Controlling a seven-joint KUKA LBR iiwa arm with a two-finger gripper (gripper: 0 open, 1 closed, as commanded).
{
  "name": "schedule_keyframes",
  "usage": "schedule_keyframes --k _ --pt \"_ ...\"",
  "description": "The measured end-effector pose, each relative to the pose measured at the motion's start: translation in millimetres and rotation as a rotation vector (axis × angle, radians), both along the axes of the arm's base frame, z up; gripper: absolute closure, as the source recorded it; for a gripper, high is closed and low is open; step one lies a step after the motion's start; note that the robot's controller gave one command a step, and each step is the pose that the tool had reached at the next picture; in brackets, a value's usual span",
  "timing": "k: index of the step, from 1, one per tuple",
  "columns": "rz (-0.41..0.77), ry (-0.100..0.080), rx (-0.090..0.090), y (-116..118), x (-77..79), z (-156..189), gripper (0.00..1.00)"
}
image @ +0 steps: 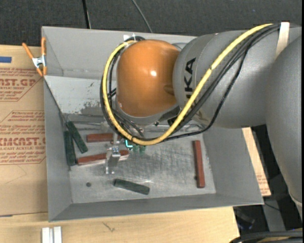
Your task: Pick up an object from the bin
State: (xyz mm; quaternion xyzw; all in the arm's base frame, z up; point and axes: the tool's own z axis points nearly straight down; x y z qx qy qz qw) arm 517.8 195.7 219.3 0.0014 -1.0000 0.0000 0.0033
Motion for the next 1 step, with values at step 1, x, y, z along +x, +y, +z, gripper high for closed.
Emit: schedule_keyframes --k 1 --pt "-0.002 -0.007 0.001 -0.9 2.0 4.0 0.00"
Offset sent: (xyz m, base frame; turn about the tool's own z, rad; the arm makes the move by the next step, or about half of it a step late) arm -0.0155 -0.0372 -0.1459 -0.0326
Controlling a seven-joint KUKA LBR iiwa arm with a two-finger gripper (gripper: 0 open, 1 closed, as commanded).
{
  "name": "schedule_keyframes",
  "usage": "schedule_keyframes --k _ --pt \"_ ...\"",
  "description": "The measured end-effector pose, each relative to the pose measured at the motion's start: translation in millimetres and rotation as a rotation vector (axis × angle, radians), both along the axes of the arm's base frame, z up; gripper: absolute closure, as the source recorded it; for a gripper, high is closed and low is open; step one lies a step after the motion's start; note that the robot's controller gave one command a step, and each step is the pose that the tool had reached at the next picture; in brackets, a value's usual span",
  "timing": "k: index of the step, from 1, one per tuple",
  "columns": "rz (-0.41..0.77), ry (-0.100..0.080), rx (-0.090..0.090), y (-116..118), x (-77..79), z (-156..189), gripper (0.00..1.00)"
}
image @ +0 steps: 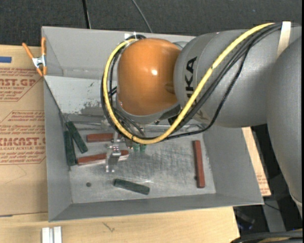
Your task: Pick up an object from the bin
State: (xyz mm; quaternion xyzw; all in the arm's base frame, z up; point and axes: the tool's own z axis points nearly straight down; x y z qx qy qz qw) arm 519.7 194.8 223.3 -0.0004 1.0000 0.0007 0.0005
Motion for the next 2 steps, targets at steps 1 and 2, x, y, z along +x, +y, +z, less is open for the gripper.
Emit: schedule_keyframes --k 1,2 --pt "0.015 -0.005 0.002 -12.9 -6.1 -57.4 0.00" --pt "-0.055 0.001 0.000 -25.5 -21.0 -122.4 0.00"
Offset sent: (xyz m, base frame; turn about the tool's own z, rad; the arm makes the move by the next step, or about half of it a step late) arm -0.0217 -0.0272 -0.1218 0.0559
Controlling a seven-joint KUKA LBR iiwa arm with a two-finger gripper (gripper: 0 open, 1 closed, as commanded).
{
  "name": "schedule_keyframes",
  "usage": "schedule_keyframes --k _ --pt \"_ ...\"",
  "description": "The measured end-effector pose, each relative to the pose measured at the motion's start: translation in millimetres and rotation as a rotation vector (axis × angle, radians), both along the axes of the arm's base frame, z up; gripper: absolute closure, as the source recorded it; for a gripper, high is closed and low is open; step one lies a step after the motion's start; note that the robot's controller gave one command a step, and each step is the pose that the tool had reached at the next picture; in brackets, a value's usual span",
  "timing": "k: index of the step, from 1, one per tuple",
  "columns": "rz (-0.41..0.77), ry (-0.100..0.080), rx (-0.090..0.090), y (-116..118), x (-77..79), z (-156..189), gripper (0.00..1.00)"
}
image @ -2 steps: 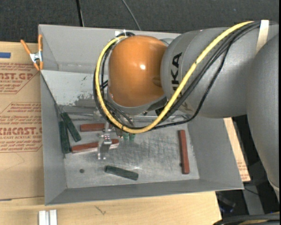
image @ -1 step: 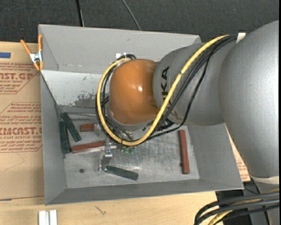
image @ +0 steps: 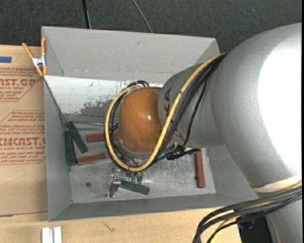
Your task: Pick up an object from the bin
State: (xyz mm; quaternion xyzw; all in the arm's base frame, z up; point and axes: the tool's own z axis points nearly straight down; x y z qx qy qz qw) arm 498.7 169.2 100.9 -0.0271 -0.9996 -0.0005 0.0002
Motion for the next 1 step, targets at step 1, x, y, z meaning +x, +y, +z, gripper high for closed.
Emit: schedule_keyframes --k 1 --pt "0.030 -0.025 0.006 -19.1 95.6 -22.1 1.00"
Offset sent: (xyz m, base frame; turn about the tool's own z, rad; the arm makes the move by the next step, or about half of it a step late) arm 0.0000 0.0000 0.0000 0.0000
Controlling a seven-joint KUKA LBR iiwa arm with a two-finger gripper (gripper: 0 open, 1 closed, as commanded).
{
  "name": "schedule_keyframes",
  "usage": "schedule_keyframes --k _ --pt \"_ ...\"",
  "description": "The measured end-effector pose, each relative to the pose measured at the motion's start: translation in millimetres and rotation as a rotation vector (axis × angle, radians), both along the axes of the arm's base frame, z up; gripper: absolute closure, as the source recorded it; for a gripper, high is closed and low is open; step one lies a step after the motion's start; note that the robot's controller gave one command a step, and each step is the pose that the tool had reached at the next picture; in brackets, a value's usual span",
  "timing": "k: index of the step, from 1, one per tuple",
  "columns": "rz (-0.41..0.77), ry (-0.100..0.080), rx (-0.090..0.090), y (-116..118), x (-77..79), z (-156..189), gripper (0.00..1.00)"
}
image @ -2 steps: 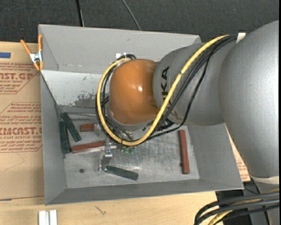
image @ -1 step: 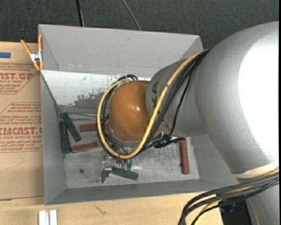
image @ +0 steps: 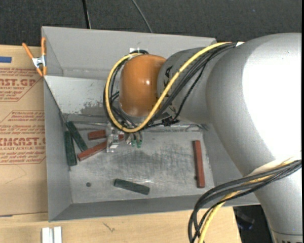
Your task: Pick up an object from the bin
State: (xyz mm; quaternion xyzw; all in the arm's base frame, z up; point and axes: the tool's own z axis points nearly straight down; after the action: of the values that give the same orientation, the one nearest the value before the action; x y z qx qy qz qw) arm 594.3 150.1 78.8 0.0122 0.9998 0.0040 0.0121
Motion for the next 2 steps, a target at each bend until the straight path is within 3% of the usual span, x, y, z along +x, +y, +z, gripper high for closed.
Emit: schedule_keyframes --k 1,2 --pt "-0.001 0.023 -0.003 0.0 -6.2 -5.9 0.00" --pt "0.000 0.000 0.000 0.0 0.0 0.0 1.00"
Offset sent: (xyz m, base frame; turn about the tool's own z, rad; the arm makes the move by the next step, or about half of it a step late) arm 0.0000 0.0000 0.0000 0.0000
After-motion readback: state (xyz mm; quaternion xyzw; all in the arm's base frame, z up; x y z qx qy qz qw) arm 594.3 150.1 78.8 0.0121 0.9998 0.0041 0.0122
